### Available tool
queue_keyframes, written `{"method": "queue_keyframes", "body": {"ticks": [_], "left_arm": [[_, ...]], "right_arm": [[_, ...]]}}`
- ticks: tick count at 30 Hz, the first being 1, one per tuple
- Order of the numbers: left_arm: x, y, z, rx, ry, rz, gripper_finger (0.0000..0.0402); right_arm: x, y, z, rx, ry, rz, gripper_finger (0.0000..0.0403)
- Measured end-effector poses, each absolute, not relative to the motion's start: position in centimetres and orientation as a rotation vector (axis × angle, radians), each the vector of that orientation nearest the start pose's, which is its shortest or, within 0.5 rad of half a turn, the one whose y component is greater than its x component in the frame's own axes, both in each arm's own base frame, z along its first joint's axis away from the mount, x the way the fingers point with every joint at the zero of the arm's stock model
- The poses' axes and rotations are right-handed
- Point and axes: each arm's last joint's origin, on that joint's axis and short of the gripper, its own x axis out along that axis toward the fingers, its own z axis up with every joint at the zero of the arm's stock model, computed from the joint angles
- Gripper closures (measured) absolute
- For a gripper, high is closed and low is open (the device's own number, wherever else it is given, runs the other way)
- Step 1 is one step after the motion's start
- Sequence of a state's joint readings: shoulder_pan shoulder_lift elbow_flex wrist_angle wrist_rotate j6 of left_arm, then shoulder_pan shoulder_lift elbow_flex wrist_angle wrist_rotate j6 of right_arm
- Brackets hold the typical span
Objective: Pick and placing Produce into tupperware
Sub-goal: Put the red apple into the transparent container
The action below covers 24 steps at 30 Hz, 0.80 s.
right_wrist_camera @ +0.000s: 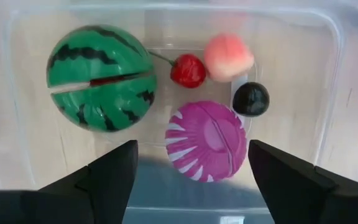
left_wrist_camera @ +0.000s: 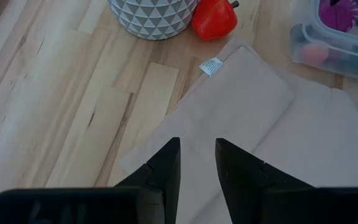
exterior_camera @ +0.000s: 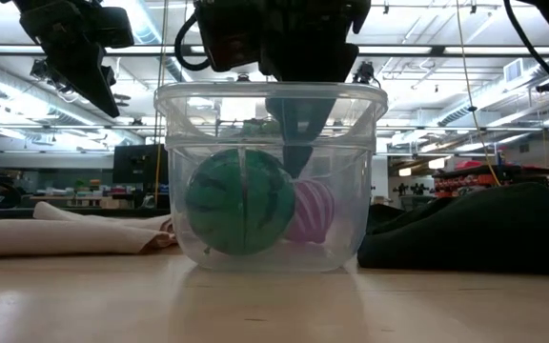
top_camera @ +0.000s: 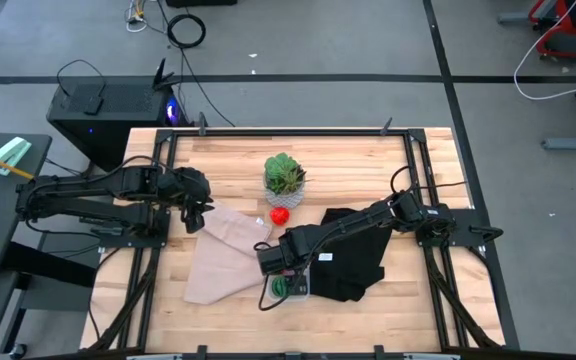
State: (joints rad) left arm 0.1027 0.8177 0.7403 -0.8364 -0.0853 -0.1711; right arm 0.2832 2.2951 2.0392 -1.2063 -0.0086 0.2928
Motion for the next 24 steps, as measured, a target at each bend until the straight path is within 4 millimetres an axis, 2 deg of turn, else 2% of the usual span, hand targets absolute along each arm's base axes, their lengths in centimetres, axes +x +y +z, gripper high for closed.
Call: {"method": "queue_keyframes", "body": {"ticks": [3, 6, 10, 15, 24], "left_arm": [[14.6, 1.8, 26.0, -0.167, 0.898, 0.253, 0.0294], [14.6, 1.8, 26.1, -0.166, 0.897, 0.252, 0.0294], [14.6, 1.8, 26.1, -0.166, 0.897, 0.252, 0.0294], [14.6, 1.8, 26.1, -0.166, 0.896, 0.252, 0.0294], [14.8, 1.8, 26.1, -0.166, 0.882, 0.252, 0.0294]], "right_arm": [[43.5, 12.7, 20.5, 0.01, 1.505, 0.032, 0.0097], [42.4, 12.3, 22.2, -0.025, 1.547, 0.034, 0.0101], [41.0, 11.6, 25.3, -0.031, 1.527, 0.028, 0.0103], [39.3, 10.4, 29.9, 0.028, 1.408, -0.011, 0.0104], [35.5, 6.2, 36.8, 0.158, 1.237, -0.108, 0.0114]]}}
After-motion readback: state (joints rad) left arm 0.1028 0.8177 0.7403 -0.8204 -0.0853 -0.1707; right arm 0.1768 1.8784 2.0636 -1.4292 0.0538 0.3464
